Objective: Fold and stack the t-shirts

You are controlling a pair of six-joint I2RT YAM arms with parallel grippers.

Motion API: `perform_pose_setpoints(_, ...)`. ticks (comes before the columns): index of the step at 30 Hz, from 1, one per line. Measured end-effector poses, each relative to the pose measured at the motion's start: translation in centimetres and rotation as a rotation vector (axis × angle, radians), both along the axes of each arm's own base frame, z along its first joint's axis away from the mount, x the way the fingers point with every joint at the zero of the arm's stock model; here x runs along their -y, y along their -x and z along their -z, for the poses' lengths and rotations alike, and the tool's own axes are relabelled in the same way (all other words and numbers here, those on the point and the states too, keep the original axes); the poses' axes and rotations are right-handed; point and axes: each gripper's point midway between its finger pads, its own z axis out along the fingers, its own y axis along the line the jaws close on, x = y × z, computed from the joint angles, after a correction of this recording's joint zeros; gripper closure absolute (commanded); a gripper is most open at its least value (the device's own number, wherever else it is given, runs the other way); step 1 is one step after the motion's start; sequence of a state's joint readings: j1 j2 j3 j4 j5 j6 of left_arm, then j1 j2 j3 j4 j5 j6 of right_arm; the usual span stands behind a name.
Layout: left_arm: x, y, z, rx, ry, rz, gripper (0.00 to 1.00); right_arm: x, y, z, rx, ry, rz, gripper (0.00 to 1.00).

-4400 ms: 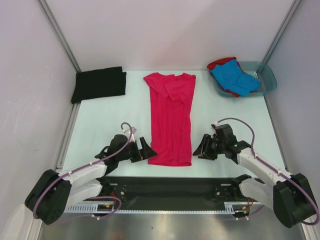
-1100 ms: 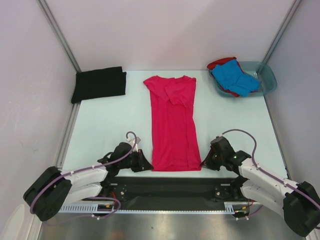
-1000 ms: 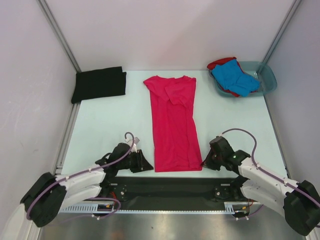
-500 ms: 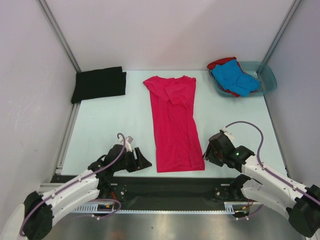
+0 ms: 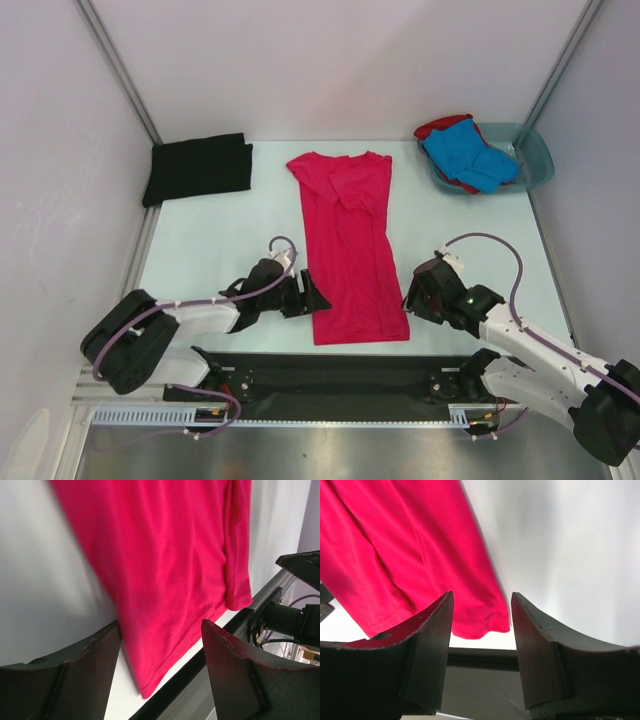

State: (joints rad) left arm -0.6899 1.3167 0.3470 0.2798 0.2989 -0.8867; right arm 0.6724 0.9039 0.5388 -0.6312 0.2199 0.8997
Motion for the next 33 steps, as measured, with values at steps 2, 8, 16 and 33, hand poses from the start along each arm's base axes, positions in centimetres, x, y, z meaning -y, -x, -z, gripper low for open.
perform_pose_setpoints(2, 0.8, -0.2, 0.0, 0.004, 0.016, 0.018, 0.28, -0.2, -0.2, -0.1, 0.006, -0.008, -0.002, 0.45)
perform_pose_setpoints(8, 2.7, 0.4, 0.2, 0.009, 0.021, 0.074, 0.38, -0.5, -0.3, -0.1, 0.013, -0.02, -0.009, 0.45)
perform_pose_setpoints(16, 3.1, 1.4, 1.6, -0.011, -0.05, 0.087, 0.63, -1.4, -0.2, 0.4, 0.002, -0.048, -0.053, 0.57)
perform_pose_setpoints(33, 1.6, 2.8, 1.8, -0.028, -0.097, 0.082, 0.67, -5.3, 0.4, 4.6, -0.128, -0.141, -0.182, 0.74)
